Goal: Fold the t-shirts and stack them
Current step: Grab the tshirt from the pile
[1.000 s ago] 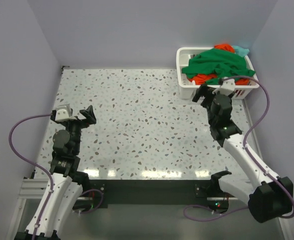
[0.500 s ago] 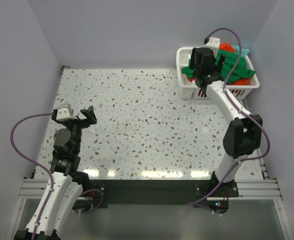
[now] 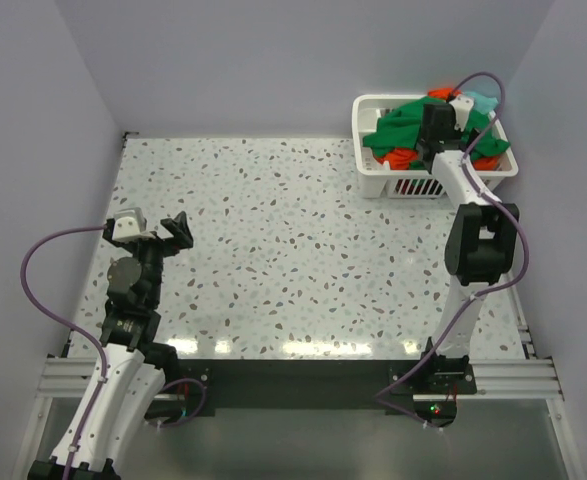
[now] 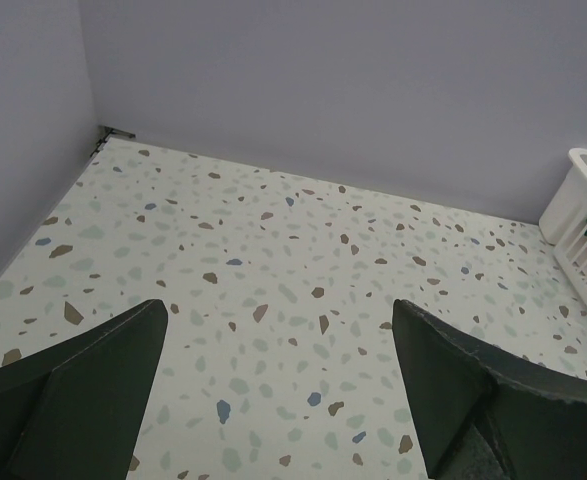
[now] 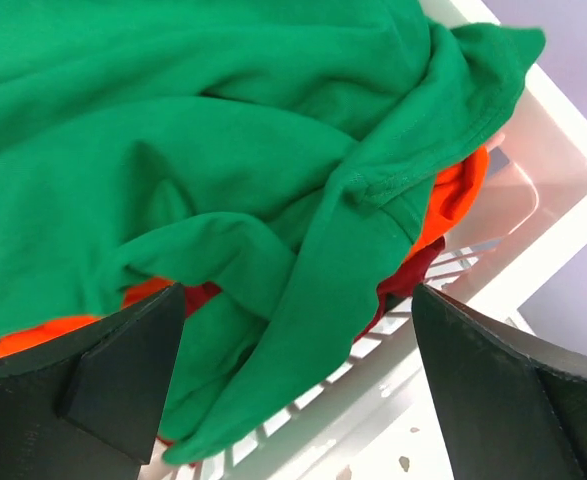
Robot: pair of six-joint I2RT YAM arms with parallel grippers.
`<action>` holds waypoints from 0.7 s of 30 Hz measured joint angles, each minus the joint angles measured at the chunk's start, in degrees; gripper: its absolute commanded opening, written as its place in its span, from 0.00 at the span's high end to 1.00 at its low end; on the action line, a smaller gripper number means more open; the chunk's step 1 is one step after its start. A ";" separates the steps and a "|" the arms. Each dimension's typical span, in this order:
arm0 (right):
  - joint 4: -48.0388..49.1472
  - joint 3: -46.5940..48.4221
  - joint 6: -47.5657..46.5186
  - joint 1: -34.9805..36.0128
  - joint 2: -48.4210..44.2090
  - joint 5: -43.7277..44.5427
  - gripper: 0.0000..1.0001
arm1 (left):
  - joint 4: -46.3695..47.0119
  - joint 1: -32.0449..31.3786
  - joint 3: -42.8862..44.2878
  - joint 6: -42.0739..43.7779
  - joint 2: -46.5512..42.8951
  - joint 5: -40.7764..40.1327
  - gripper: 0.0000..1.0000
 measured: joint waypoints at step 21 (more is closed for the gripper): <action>11.02 -8.57 2.60 -2.95 -3.45 -4.04 0.81 | 0.00 0.00 -0.13 0.00 -0.59 0.00 0.00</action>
